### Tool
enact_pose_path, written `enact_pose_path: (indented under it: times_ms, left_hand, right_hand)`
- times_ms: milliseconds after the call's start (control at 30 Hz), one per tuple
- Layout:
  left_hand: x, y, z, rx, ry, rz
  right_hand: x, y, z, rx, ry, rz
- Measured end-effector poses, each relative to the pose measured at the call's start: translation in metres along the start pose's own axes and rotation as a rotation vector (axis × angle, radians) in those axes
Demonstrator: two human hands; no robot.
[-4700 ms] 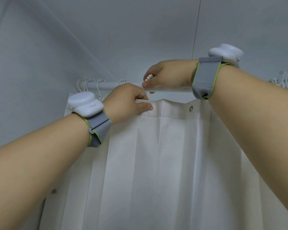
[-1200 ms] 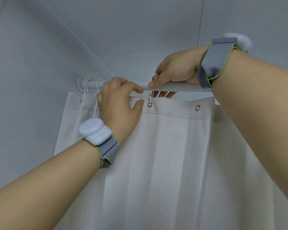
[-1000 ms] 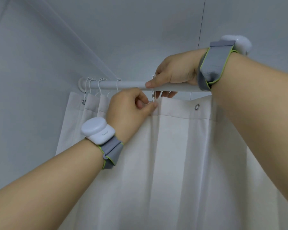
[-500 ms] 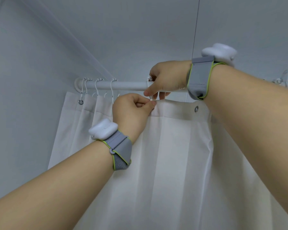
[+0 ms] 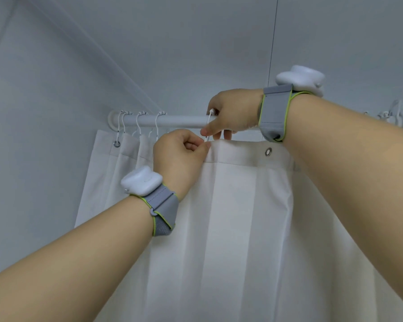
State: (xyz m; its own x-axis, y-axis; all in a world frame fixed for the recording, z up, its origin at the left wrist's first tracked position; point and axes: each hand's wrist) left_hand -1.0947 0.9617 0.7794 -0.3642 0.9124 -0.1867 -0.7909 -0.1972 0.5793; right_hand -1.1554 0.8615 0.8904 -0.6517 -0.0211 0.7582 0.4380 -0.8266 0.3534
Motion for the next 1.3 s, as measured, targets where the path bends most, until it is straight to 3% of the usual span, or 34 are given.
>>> enact_pose_path:
  times_ms: [200, 400, 533, 700, 933, 1067, 1300]
  left_hand:
    - [0.014, -0.002, 0.010, -0.081, -0.002, 0.123]
    - [0.017, -0.010, 0.018, -0.049, 0.024, 0.151]
    - [0.009, -0.005, 0.007, -0.240, 0.105, 0.124]
    - [-0.007, 0.017, -0.010, -0.532, -0.030, 0.246]
    - [-0.031, 0.026, -0.019, -0.522, -0.203, 0.403]
    - [-0.041, 0.031, -0.026, -0.644, -0.165, 0.572]
    - [-0.050, 0.037, -0.019, -0.583, -0.185, 0.588]
  right_hand:
    - [-0.004, -0.004, 0.001, -0.034, 0.005, -0.015]
    - [-0.007, -0.004, -0.002, -0.024, -0.010, -0.100]
    - [-0.010, -0.007, -0.009, 0.005, 0.024, -0.260]
    - [-0.002, -0.002, -0.021, -0.004, 0.062, -0.303]
    - [0.031, 0.027, -0.056, -0.105, 0.161, -0.249]
    - [0.043, 0.044, -0.073, -0.203, 0.103, -0.276]
    - [0.056, 0.053, -0.097, -0.299, -0.125, -0.271]
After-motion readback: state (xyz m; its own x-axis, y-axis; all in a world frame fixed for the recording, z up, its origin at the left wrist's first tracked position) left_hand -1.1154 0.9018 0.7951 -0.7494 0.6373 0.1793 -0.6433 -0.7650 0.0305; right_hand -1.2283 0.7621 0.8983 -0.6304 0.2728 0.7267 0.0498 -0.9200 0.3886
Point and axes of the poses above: each hand's wrist, its own z-axis towards the middle knuckle, its own x-axis out of the back of the hand, y = z × x, and after that the axes turned 12 degrees about x, right-handed
